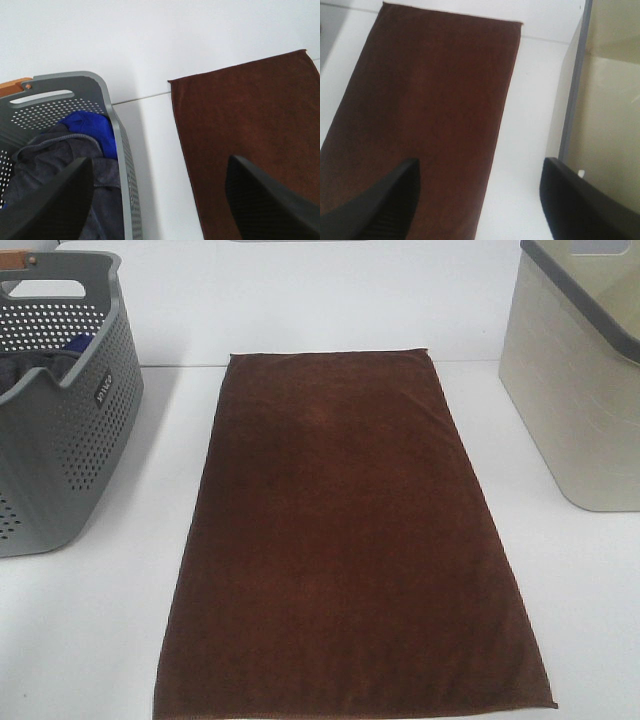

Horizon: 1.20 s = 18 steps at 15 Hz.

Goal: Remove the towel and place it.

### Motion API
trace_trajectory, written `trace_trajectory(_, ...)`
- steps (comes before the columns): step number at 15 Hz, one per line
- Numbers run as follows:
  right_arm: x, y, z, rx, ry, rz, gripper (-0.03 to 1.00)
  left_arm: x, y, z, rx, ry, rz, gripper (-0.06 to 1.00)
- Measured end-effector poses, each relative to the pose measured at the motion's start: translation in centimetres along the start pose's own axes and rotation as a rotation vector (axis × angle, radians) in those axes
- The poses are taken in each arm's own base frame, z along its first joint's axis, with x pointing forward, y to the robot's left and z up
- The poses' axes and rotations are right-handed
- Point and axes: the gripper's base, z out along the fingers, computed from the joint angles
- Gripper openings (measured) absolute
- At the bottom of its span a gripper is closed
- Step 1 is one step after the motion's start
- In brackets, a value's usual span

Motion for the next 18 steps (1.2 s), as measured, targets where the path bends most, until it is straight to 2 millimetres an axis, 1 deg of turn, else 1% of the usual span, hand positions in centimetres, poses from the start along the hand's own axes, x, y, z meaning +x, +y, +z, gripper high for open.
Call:
trace_trajectory(1,2.0,0.1,-0.8,-0.001,0.032,0.0,0.65,0.7,0.3,-1.4,0.006,0.007,0.004,0.71)
trace_trajectory(2,3.8,0.2,-1.7,-0.001,0.051,-0.002,0.65,1.9,0.6,-2.0,0.004,0.039,0.018,0.71)
trace_trajectory(3,5.7,0.3,-2.8,-0.002,0.063,-0.005,0.65,3.2,0.9,-2.5,-0.001,0.071,0.029,0.71)
trace_trajectory(5,9.7,0.5,-3.7,-0.003,0.111,-0.002,0.65,6.4,1.4,-2.9,-0.009,0.158,0.054,0.71)
trace_trajectory(8,15.6,0.6,-3.9,-0.007,0.19,0.003,0.65,12.5,1.8,-2.8,0.01,0.325,0.072,0.71)
trace_trajectory(9,17.3,0.7,-3.9,-0.009,0.207,0.005,0.65,14.4,1.9,-2.9,0.023,0.373,0.071,0.71)
trace_trajectory(10,18.9,0.8,-3.9,-0.01,0.223,0.006,0.65,16.7,2.2,-3.2,0.032,0.422,0.07,0.71)
trace_trajectory(12,21.6,1.0,-4.5,-0.022,0.222,0.012,0.65,20.4,2.6,-4.2,0.055,0.486,0.063,0.71)
trace_trajectory(14,23.9,1.1,-4.9,-0.029,0.214,0.015,0.65,24.0,3.2,-5.6,0.076,0.514,0.05,0.71)
trace_trajectory(15,25.0,1.2,-5.1,-0.031,0.205,0.015,0.65,25.7,3.5,-6.5,0.092,0.5,0.04,0.71)
trace_trajectory(17,27.2,1.3,-5.7,-0.031,0.173,0.012,0.65,28.5,4.1,-8.0,0.116,0.448,0.035,0.71)
trace_trajectory(18,28.7,1.3,-5.8,-0.031,0.156,0.01,0.65,30.3,4.7,-9.3,0.135,0.384,0.043,0.71)
